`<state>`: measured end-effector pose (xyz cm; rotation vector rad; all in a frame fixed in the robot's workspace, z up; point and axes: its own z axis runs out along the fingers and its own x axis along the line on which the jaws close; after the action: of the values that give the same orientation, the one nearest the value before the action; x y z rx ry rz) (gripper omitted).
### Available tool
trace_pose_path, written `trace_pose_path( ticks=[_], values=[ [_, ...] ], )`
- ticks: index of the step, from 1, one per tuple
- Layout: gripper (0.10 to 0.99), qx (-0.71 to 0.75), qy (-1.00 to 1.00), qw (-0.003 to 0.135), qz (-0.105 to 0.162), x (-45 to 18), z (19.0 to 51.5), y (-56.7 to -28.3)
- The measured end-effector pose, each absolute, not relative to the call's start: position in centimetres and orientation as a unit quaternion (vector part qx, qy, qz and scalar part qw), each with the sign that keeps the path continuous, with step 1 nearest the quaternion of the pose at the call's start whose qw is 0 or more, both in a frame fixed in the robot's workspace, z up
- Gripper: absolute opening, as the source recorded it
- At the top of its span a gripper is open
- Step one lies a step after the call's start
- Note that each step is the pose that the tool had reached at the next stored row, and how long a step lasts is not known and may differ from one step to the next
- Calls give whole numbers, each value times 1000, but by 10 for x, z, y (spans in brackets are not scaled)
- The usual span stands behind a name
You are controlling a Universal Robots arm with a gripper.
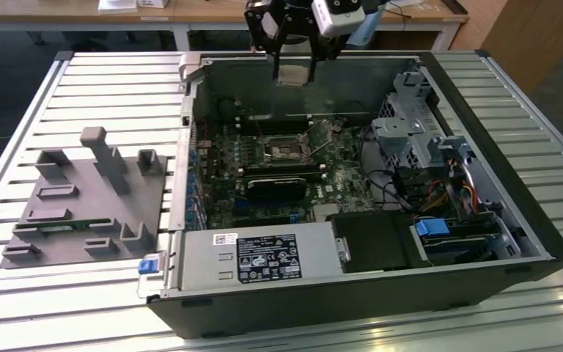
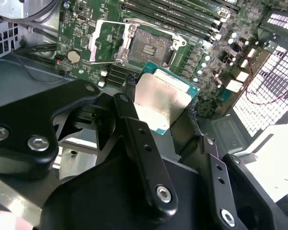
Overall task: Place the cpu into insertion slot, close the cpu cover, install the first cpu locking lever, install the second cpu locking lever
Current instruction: 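Place the cpu into insertion slot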
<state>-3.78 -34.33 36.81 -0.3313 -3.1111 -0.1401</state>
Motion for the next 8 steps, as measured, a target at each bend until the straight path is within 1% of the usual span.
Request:
trace_pose_path(
  ticks=[8],
  values=[
    [541,-129,-991,4,-45,-38,368,-343]
  ],
)
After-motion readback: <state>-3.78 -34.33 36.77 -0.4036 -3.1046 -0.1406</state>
